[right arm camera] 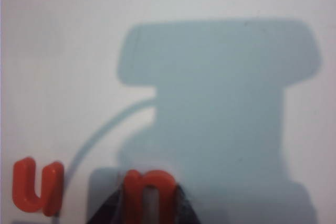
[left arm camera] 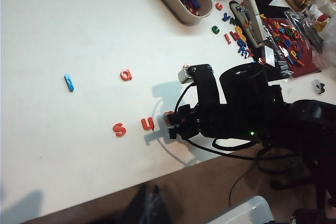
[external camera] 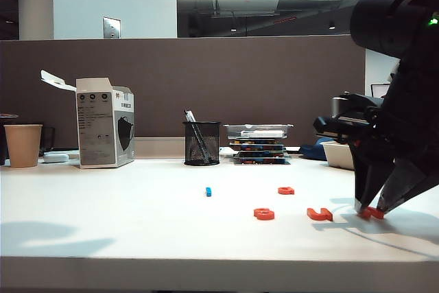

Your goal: Select the appropriate letters from the row of letter magnets placed on the table to arrange into the word "sun".

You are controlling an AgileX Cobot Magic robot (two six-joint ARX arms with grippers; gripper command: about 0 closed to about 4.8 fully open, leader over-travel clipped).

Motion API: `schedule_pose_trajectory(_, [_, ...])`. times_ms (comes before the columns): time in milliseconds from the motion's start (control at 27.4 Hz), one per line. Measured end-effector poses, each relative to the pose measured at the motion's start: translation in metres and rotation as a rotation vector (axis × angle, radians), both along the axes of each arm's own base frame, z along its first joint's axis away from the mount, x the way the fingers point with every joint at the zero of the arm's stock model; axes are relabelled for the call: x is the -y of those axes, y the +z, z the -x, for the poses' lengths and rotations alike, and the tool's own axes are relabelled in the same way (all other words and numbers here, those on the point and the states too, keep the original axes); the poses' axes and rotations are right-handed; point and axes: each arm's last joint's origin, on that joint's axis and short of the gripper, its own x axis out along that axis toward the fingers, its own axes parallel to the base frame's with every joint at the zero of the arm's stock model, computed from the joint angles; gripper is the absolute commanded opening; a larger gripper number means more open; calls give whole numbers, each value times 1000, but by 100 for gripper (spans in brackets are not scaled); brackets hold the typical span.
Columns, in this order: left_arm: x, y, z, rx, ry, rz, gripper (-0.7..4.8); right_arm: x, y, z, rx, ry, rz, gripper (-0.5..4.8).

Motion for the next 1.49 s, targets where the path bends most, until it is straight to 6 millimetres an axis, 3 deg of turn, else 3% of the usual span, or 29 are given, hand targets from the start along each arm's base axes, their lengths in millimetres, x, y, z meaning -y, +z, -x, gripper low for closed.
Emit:
schedule_pose_trajectory(292, [0, 0, 0, -1, -3, 1, -3, 0, 0, 0, -5, 2, -1, 110])
schedule_pose_trajectory(401, [0, 0, 0, -1, -3, 1, -3, 0, 0, 0, -11, -9, -6, 190])
schedule_pose_trajectory(838, [0, 0, 0, -1, -3, 1, -3, -1, 8, 0, -28, -14, -2, 191])
schedule_pose_trajectory(1093, [0, 0, 0, 2, -6, -3, -4, -12, 62, -25, 109, 21, -43, 187])
schedule_pose_trajectory(1312, [5, 12, -5, 271, -140, -79, -5, -15, 105, -36, 195, 114, -3, 59])
schedule_pose_trajectory(1422, [2, 23, -16, 423, -120, -88, -5, -13, 132, -34, 285, 127, 38, -8])
schedule_pose_trajectory(1494, [-6, 29, -29, 489, -51, -102, -5, -10, 148, -31, 349, 110, 66, -6])
